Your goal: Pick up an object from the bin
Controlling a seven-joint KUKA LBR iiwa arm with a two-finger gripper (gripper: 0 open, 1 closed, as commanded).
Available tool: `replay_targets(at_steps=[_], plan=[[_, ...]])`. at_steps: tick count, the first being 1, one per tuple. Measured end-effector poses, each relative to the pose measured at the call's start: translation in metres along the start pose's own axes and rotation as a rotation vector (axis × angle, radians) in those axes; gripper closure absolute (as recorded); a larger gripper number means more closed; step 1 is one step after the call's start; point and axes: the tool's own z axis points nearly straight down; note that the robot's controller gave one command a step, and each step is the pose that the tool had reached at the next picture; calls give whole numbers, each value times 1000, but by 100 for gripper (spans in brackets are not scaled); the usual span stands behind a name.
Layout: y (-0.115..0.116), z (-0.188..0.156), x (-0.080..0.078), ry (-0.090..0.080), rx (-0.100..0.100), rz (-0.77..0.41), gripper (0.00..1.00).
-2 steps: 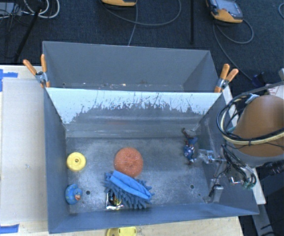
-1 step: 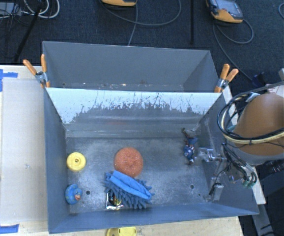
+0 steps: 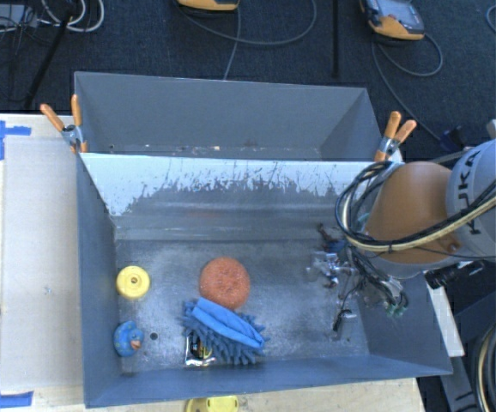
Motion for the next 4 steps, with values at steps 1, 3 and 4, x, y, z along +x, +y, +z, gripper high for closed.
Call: replay_targets(at_steps=[1,3,4], plan=[[17,29,2,5,-3,-81,0],[68,35,-28,6,-2,6,0],[81,36,-34,3,-3,-270,0]])
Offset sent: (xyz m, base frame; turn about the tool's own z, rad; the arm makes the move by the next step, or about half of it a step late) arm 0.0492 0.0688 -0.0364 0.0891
